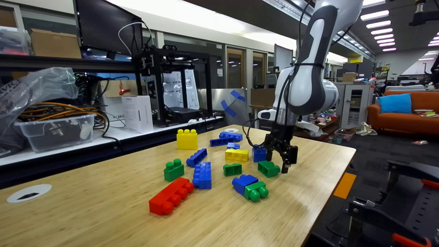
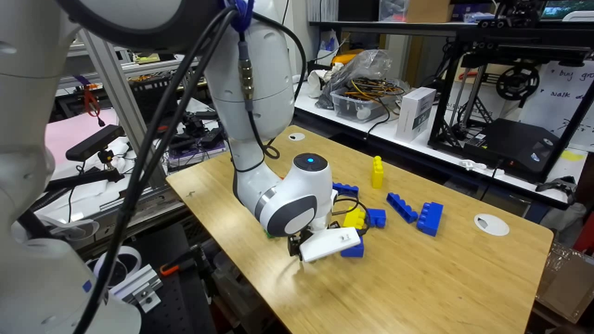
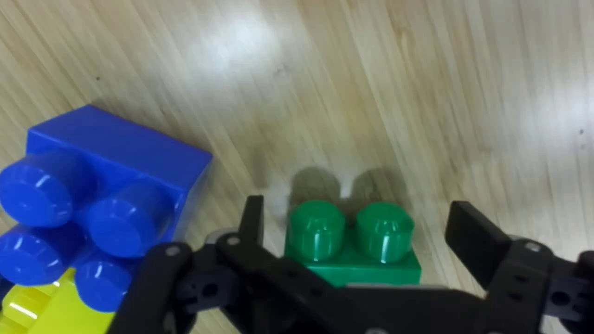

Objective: Place the square blue block upright, put one of the green blocks on top of the square blue block

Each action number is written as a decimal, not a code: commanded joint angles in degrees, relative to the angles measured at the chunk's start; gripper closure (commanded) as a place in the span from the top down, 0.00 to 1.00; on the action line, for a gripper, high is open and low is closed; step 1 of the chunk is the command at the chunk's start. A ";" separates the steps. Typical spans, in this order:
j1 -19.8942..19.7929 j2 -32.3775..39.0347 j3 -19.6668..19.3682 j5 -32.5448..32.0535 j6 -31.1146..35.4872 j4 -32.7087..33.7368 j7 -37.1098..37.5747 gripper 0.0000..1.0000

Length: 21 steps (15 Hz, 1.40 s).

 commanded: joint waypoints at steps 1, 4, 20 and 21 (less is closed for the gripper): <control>-4.19 1.05 2.39 -3.07 3.85 -1.11 -1.06 1.00; -5.67 1.40 3.20 -5.05 4.85 -1.28 -0.96 1.00; -6.09 1.49 5.39 -9.33 3.72 0.88 -0.78 0.45; -5.99 1.40 5.23 -9.31 3.61 0.76 -0.75 0.45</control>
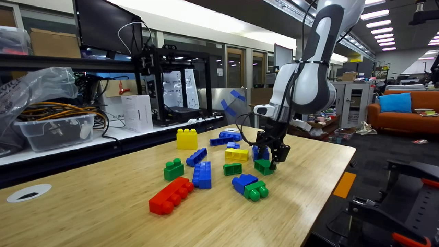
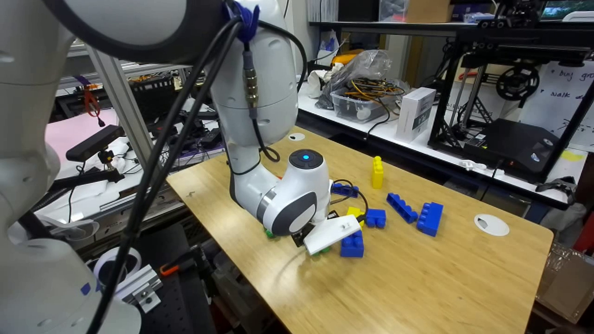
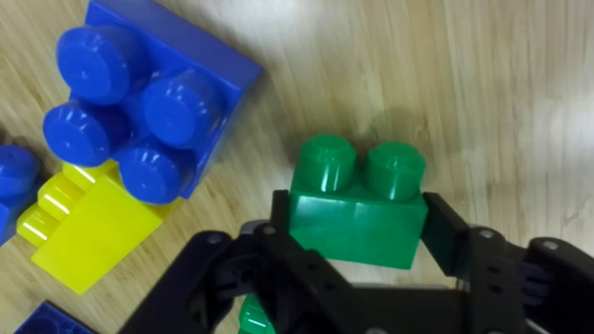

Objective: Place the square blue block upright, put one of the green blocks on top of the square blue block

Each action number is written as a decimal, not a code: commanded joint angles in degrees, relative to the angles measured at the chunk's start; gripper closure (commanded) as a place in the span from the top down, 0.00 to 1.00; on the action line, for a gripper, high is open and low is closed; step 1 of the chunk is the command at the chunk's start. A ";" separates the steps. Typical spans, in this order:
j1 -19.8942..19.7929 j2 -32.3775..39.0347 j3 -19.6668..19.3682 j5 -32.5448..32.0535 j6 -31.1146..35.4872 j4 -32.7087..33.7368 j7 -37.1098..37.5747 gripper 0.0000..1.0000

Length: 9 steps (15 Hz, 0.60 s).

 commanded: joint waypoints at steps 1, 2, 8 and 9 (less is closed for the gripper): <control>-1.44 0.50 0.63 -1.33 -0.69 0.15 -0.78 0.45; -1.25 0.26 0.52 -1.12 -1.36 0.12 -0.54 0.45; 10.76 -9.51 -8.33 0.74 -9.88 -1.72 4.38 0.45; 13.93 -11.32 -10.62 0.11 -11.50 -1.62 5.47 0.45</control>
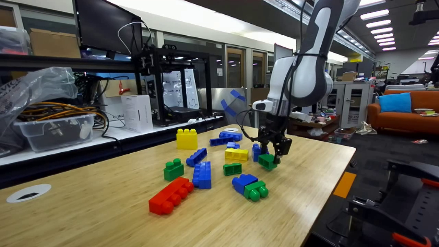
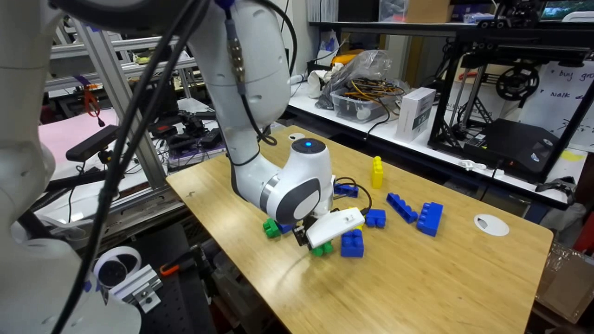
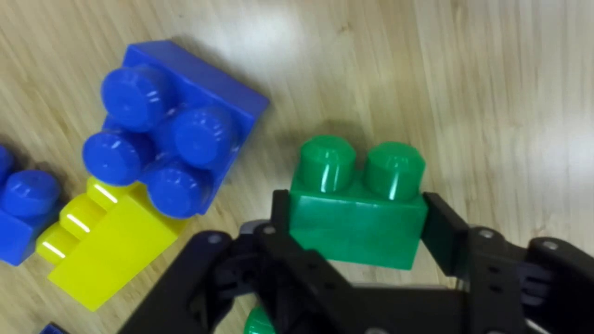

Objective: Place the square blue block upright, put one of the green blocks on top of the square blue block

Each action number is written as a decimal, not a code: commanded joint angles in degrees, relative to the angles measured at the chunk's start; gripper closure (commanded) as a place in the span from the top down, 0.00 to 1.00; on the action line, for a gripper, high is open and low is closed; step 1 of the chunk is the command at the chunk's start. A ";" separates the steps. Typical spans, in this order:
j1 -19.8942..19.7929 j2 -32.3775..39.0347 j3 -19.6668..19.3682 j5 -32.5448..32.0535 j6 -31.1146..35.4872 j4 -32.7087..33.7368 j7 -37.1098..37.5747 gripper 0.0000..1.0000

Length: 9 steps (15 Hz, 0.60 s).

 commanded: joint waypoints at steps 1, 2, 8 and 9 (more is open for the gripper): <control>12.91 -8.51 -9.63 -0.93 -7.30 -1.23 5.03 0.45; 17.81 -10.04 -13.49 -4.09 -9.34 -0.61 8.79 0.45; 38.27 -12.96 -26.62 -25.51 -26.06 4.82 32.76 0.45; 39.75 -12.25 -26.83 -27.07 -29.23 5.88 35.27 0.45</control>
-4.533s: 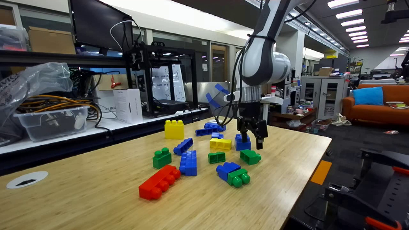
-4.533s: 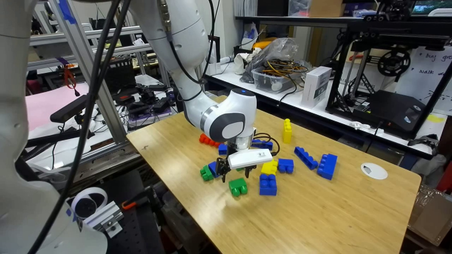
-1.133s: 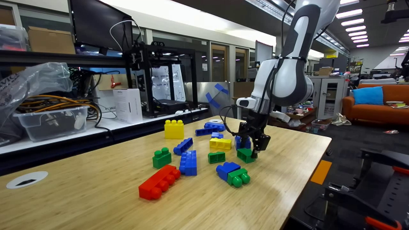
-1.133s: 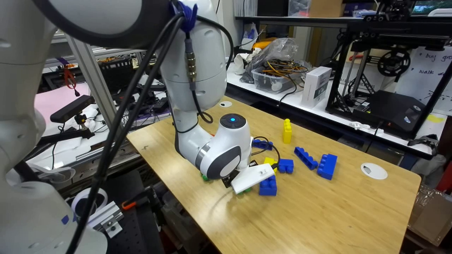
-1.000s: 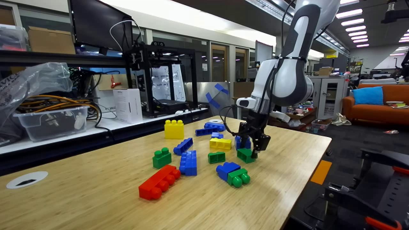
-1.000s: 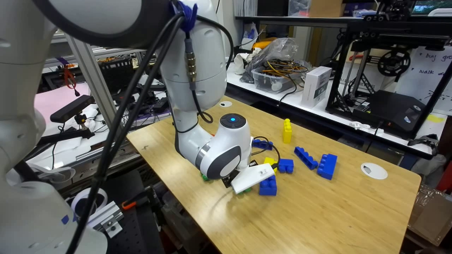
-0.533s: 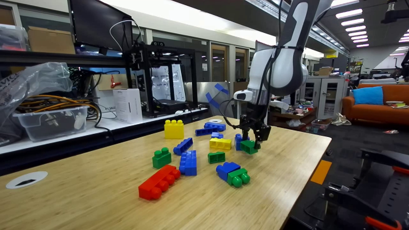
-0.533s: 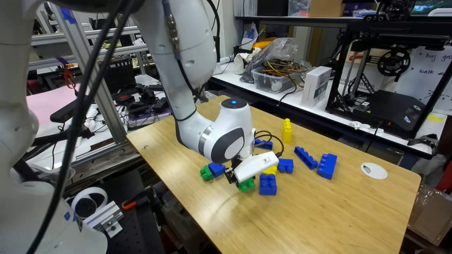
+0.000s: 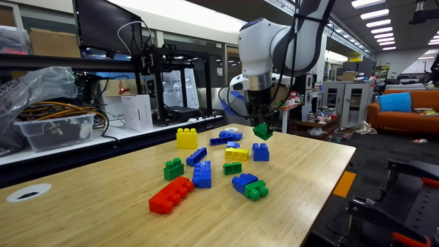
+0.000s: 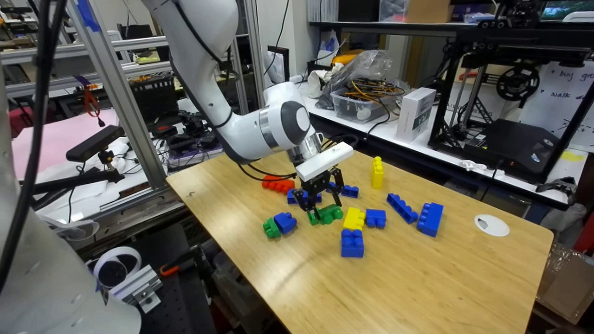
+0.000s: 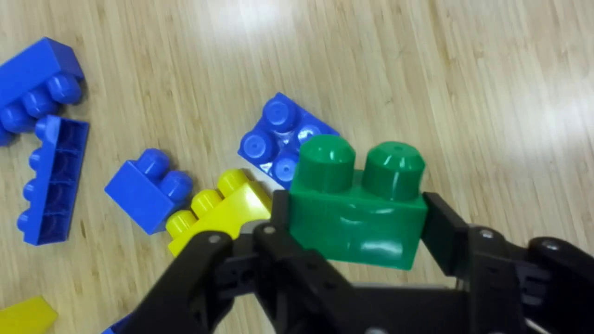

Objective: Place the square blue block upright, put one of the green blocks on top of the square blue block

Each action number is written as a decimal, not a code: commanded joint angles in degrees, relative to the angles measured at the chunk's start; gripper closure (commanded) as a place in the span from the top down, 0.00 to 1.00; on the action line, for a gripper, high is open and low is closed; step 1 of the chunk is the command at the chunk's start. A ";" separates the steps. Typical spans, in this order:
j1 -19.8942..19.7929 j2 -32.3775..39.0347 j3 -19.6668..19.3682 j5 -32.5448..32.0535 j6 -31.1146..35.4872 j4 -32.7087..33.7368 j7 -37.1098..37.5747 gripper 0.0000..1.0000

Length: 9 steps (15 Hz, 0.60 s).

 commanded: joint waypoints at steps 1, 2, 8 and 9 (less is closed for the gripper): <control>-0.34 2.00 3.42 -8.97 -11.13 3.96 9.99 0.45; -0.88 3.08 5.03 -9.42 -14.03 5.13 11.08 0.45; -7.24 12.31 13.35 -5.93 -25.53 17.02 10.43 0.45; -8.06 13.46 14.06 -5.56 -26.49 19.19 9.93 0.45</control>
